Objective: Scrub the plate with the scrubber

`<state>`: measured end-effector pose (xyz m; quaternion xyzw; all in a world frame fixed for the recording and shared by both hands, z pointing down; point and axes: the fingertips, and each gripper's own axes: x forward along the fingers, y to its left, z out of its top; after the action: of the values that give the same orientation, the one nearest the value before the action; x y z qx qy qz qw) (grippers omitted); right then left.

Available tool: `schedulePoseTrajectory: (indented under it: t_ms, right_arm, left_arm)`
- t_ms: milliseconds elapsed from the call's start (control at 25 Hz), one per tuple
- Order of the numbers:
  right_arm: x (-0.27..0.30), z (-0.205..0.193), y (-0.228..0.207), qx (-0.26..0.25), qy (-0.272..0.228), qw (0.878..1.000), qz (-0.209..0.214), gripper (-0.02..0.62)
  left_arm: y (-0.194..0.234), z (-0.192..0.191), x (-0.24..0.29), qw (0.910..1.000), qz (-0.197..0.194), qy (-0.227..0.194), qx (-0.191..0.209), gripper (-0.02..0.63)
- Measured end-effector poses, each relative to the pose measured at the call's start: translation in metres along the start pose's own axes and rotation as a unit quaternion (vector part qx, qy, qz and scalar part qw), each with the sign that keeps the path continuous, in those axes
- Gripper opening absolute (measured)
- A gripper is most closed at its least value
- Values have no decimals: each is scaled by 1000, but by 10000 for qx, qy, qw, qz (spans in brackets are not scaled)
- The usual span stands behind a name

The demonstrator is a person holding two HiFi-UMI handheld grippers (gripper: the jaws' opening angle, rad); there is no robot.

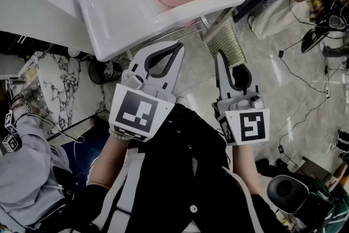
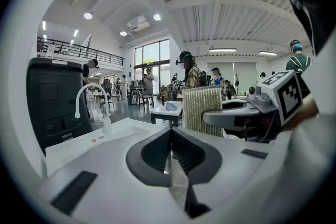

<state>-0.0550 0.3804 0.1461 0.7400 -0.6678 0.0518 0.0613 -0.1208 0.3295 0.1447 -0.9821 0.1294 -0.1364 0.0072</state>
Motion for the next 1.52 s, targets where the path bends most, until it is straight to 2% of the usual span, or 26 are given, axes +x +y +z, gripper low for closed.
schedulePoseTrajectory:
  t_ms: [640, 1200, 1400, 1520]
  right_arm:
    - [-1, 0, -7, -24, -112, 9999, 76, 75]
    - [-18, -9, -29, 232, -170, 9992, 275, 77]
    - [-27, -12, -27, -160, -290, 9983, 474, 77]
    - [-31, -18, -32, -309, -215, 9984, 419, 77]
  left_arm:
    - [-8, -2, 4, 10000, 56, 77, -18, 0]
    - [-27, 1, 9, 9987, 459, 135, -186, 0]
    - [-36, -5, 7, 9981, 523, 112, -292, 0]
    - [-43, -6, 12, 9985, 488, 79, -220, 0]
